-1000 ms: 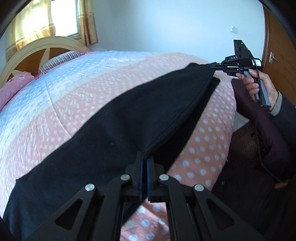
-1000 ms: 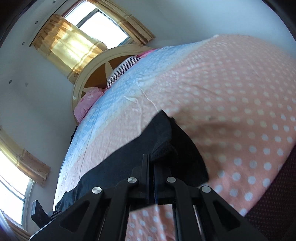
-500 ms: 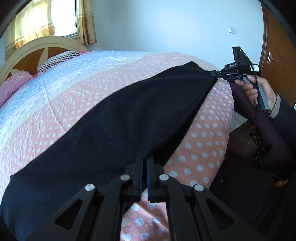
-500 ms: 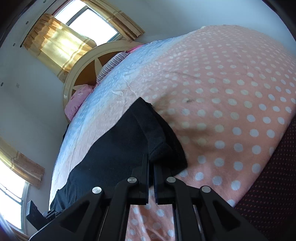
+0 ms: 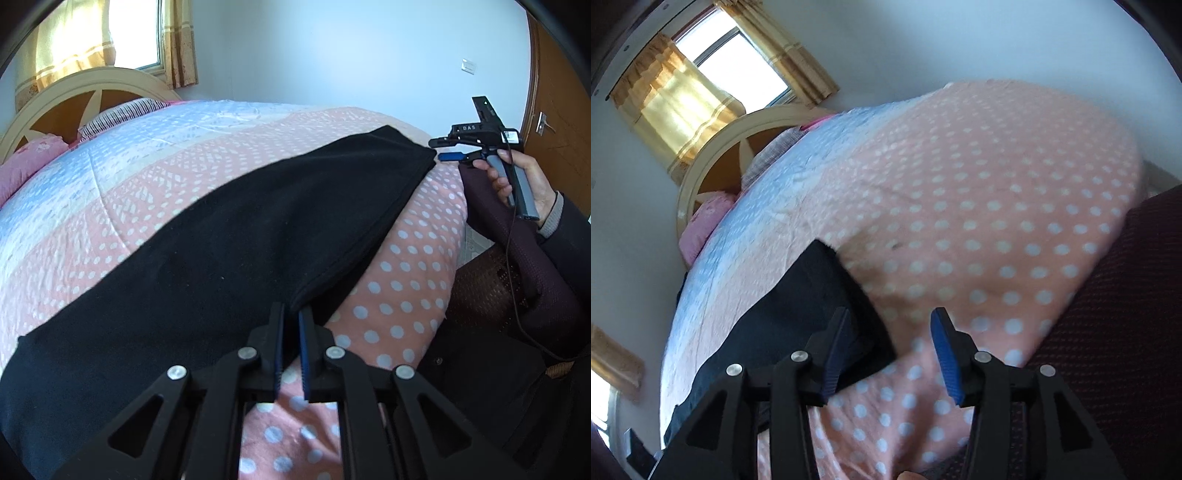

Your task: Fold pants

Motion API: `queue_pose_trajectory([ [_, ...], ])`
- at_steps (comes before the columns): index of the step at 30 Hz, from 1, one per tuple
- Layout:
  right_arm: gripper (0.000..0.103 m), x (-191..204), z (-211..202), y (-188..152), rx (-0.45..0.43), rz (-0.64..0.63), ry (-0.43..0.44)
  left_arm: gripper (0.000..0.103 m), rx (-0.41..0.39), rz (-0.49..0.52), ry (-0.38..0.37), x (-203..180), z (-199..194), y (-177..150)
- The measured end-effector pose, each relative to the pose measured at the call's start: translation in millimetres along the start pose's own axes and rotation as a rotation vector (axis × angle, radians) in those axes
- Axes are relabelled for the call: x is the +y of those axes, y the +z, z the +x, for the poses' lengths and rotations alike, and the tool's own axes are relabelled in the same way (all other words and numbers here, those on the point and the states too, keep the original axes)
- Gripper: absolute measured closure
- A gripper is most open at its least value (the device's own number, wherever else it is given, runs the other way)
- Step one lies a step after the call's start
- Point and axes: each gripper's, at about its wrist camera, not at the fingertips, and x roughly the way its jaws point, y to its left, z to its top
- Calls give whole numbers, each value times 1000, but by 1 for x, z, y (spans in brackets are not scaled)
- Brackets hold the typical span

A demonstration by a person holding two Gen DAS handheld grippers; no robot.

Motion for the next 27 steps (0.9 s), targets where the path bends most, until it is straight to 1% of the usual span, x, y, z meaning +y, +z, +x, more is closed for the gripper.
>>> queue_pose_trajectory([
  [1,56,3,-7,1,-24,-12,1,86,-17,5,8,0,-6,-1],
  [3,56,21,-18,1,-58,-60,24,72,-57,6,38,3,-20,-3],
  [4,56,32,-21,-1,-66,-96,40,67,-75,-1,62,6,-25,-4],
  [5,56,51,-22,-5,-65,-150,66,59,-92,-18,77,11,-29,-5],
  [6,56,65,-21,-10,-52,-199,94,57,-107,-41,90,18,-32,-6],
  [7,56,80,-18,-16,-29,-240,129,57,-116,-67,108,25,-33,-6],
  [9,56,104,-7,-29,37,-302,206,57,-111,-112,105,37,-29,-8],
  [10,56,112,0,-35,61,-322,219,57,-102,-128,102,41,-25,-9],
  [12,56,121,15,-44,112,-353,187,56,-53,-131,116,44,-13,-13],
  [14,56,120,29,-53,183,-366,147,56,4,-105,127,41,0,-19],
  [15,56,116,35,-56,214,-369,109,56,10,-91,138,39,2,-23],
  [16,56,111,39,-59,231,-374,78,56,0,-86,139,39,0,-25],
  [18,56,110,35,-60,220,-383,70,56,10,-98,122,42,-4,-26],
  [20,56,121,27,-63,196,-437,41,56,-8,-117,101,47,-13,-27],
  [22,56,146,23,-72,187,-497,87,54,-18,-130,108,53,-19,-28],
  [24,56,179,22,-86,210,-551,185,46,-30,-137,138,56,-24,-29],
  [27,56,234,24,-119,261,-662,339,43,-35,-157,176,59,-27,-31],
])
